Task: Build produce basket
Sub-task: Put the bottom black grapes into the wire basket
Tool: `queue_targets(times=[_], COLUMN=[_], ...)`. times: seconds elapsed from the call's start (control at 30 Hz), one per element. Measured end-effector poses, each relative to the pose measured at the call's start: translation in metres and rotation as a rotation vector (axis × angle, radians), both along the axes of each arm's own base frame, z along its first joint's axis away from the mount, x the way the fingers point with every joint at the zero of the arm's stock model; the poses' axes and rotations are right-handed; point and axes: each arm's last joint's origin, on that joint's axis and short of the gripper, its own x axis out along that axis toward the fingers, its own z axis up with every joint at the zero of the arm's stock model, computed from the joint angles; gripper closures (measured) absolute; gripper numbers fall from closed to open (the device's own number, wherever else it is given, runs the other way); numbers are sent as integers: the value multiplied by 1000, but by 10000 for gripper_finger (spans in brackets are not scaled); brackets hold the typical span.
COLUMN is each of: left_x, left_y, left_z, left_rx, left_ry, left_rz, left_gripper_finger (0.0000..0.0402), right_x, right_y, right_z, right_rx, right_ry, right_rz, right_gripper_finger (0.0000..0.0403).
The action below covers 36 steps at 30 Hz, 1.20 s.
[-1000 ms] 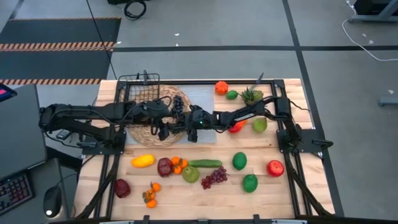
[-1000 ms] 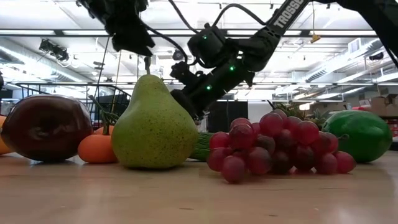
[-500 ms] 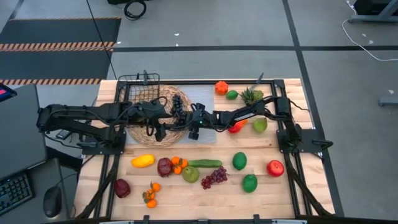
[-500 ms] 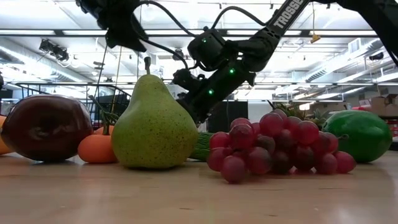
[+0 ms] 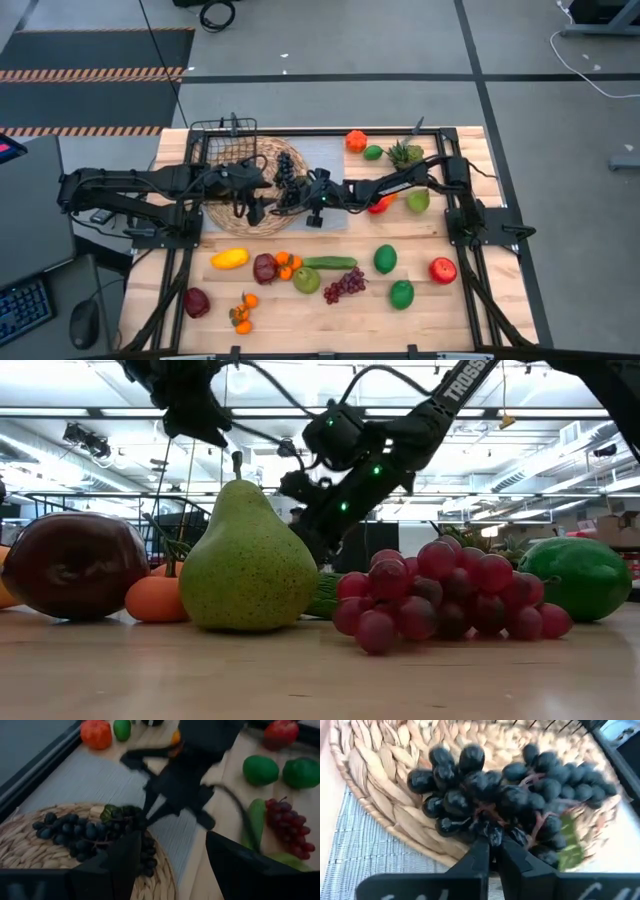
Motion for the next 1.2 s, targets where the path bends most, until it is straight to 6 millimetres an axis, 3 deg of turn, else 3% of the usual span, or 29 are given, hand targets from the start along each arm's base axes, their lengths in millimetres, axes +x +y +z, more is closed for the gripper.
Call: queue_targets(times=[0.37,0.53,0.83,1.03,1.2], left_x=[-4,-9,-32,-49,-52], left_y=[1,1,1,0,0], left_z=[-2,3,23,37,41], left_rx=[14,17,35,38,39], left_ry=[36,4,-121,-218,-256], left_rz=[51,55,79,79,79], left_gripper_finger=[170,170,170,170,170], right_x=[-16,-23,-14,5,25], right_y=[-1,-7,-28,-32,-34], right_z=[79,106,117,129,133], right_rx=[-103,-111,-55,-11,-5], right_ry=[-145,-241,-426,-551,-582], right_rz=[11,3,14,63,90], right_gripper_finger=[380,380,380,381,381])
